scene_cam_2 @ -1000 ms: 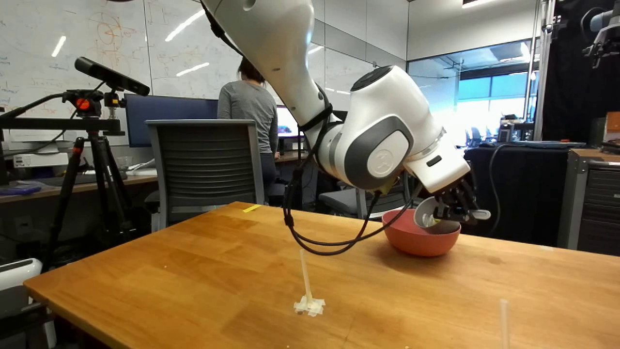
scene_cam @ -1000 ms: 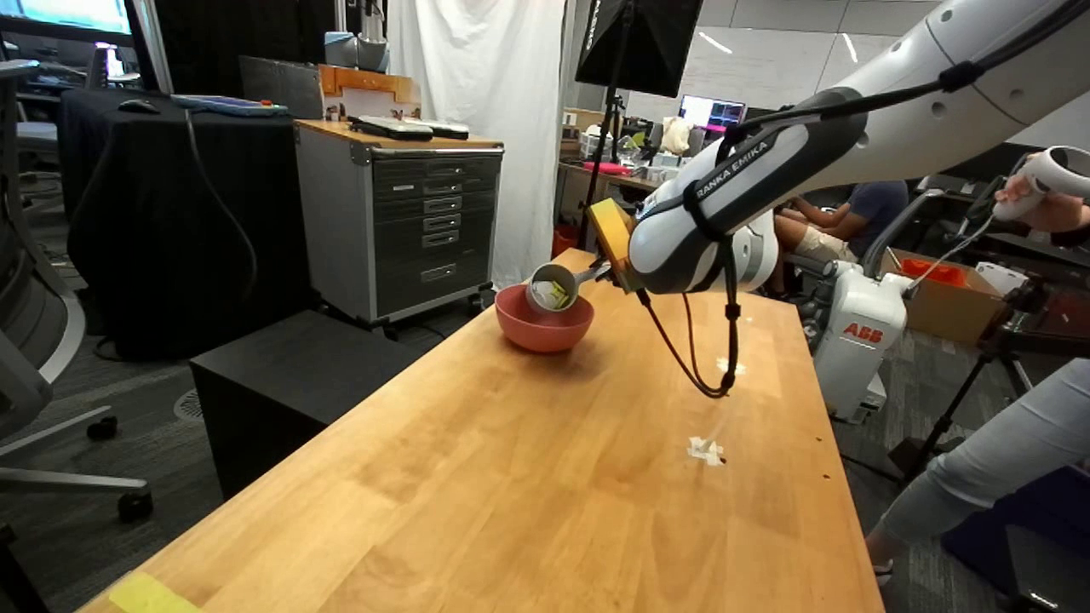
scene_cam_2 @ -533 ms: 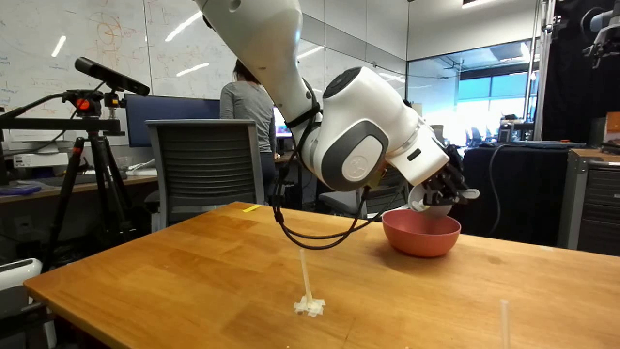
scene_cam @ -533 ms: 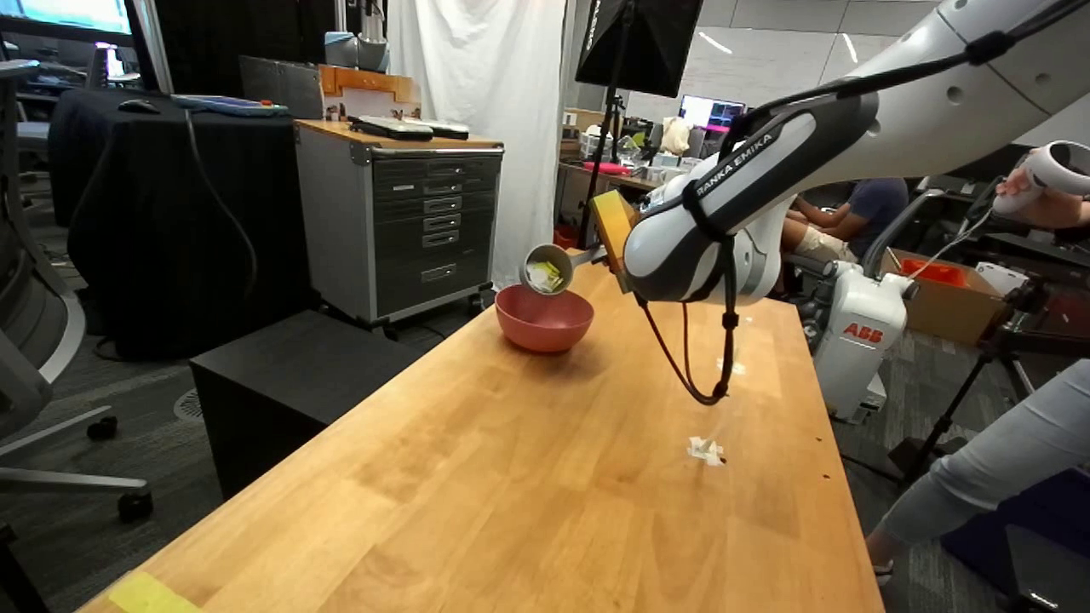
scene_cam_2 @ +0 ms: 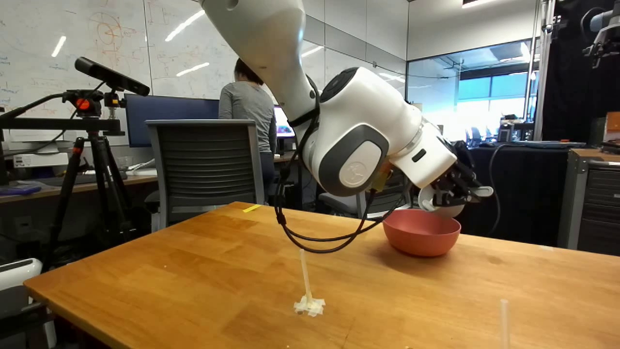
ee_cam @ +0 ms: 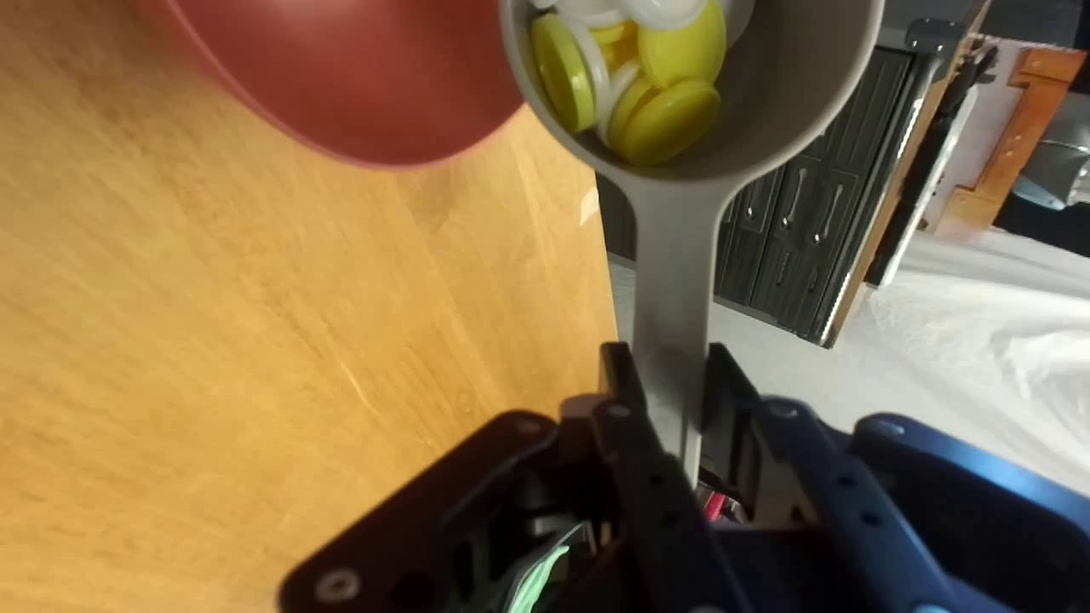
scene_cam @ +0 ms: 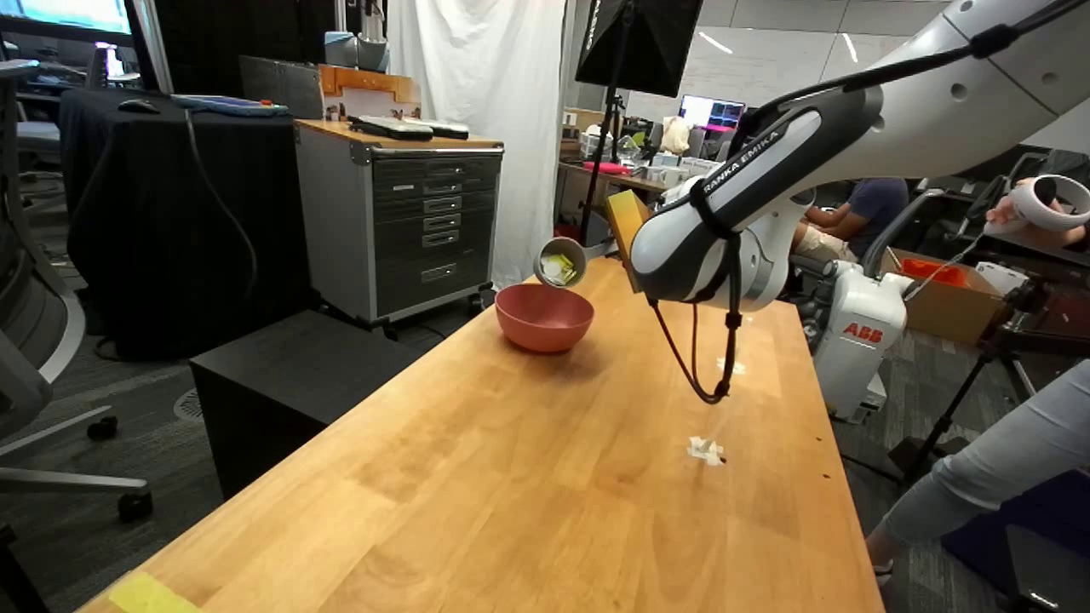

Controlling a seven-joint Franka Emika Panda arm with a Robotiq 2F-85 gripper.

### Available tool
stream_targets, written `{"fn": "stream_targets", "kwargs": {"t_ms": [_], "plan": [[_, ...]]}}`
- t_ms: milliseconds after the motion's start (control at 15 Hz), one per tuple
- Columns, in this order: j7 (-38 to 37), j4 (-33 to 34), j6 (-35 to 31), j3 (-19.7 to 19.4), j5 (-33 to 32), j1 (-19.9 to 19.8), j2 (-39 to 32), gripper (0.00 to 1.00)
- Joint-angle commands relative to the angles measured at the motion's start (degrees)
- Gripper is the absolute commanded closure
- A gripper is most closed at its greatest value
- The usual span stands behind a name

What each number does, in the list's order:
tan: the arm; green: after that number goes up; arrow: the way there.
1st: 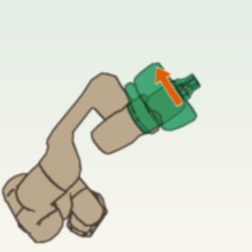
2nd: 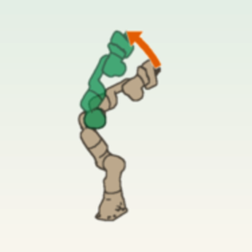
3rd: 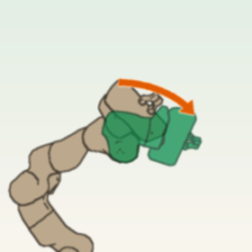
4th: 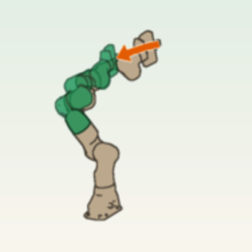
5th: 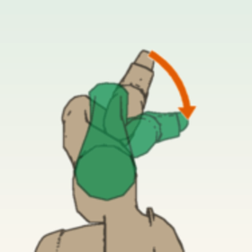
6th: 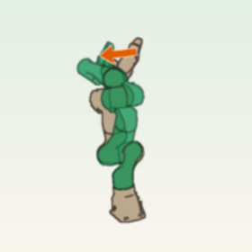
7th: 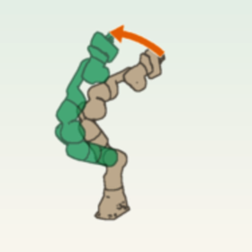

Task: Pour the contents in the grey measuring cup into the pink bowl

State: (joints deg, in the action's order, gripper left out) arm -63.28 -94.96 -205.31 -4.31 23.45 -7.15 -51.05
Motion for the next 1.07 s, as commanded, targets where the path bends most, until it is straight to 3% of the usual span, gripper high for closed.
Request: {"fn": "stream_targets", "kwargs": {"t_ms": [0,1000], "plan": [[3.8,-0.4,-3.7,1.9,1.4,-1.6,-0.2,0.94],[9.8,-1.5,-11.1,5.4,0.5,-2.3,-1.5,0.94]]}}
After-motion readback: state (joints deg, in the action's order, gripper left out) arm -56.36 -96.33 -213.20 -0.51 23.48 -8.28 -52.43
